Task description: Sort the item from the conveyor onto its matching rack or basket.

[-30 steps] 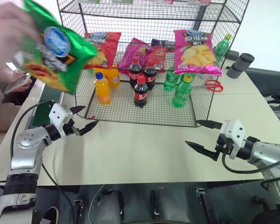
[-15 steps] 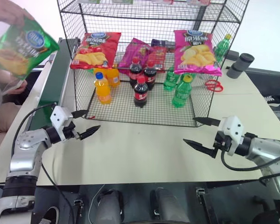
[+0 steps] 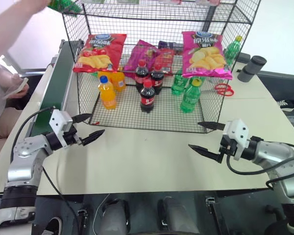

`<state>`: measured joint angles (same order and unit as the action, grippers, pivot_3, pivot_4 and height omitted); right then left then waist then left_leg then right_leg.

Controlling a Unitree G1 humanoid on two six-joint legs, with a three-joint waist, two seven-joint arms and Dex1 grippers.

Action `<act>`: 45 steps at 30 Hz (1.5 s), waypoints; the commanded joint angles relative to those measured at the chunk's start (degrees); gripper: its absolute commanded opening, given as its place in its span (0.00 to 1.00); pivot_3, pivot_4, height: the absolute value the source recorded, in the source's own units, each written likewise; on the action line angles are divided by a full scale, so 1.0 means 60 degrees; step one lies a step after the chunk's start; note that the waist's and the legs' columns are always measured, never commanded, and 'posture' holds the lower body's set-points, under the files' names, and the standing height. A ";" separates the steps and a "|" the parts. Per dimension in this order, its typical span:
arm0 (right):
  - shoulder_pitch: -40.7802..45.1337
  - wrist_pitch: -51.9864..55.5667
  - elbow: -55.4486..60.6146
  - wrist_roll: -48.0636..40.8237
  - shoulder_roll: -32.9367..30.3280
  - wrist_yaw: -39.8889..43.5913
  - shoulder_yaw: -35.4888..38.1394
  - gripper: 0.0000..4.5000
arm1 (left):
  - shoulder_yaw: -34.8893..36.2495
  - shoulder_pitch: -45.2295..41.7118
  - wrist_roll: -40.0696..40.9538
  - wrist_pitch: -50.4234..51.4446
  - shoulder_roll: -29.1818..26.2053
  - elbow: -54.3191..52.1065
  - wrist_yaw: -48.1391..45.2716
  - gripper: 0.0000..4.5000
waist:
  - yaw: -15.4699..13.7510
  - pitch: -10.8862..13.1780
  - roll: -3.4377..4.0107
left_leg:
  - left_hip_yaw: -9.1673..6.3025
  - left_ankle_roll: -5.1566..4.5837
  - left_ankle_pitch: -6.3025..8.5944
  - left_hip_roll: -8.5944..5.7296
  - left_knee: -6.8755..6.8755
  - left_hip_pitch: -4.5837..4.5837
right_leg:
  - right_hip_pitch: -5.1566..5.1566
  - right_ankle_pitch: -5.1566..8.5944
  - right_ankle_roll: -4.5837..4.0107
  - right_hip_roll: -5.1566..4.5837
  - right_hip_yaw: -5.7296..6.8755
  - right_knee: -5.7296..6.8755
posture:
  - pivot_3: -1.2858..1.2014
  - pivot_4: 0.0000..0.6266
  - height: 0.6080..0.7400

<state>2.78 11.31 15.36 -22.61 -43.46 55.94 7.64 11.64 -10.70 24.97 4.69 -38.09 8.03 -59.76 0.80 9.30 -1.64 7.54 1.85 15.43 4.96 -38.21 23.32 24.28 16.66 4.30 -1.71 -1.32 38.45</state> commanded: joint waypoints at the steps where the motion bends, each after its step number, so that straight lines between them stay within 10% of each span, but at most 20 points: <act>1: -0.0085 -0.0008 0.0351 -0.0211 -0.0052 0.0058 0.0220 1.00 | 0.0338 0.0444 0.0259 0.0040 -0.0126 -0.0711 -0.0028 1.00 | -0.0005 0.0000 0.0000 | 0.0000 0.0000 0.0000 0.0001 0.0000 0.0000 | 0.0000 0.0000 0.0000 0.0000 0.0000 0.0000 | 0.52 0.24 1.00; 45: 0.1902 0.0757 -0.0623 -0.0689 0.0960 0.0502 -0.0910 1.00 | 0.1188 0.1505 -0.0230 -0.0656 -0.0265 -0.1457 0.1267 1.00 | 0.0040 -0.0003 0.0000 | 0.0001 0.0000 0.0000 0.0004 0.0000 -0.0005 | 0.0001 0.0000 -0.0002 0.0001 -0.0001 0.0008 | 0.52 0.24 1.00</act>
<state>13.32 15.22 10.91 -24.93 -38.58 58.82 2.53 15.99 -2.47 23.20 1.87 -38.59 1.56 -52.64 1.04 9.29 -1.65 7.54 1.85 15.43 4.99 -38.20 23.28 24.28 16.66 4.28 -1.71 -1.33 38.50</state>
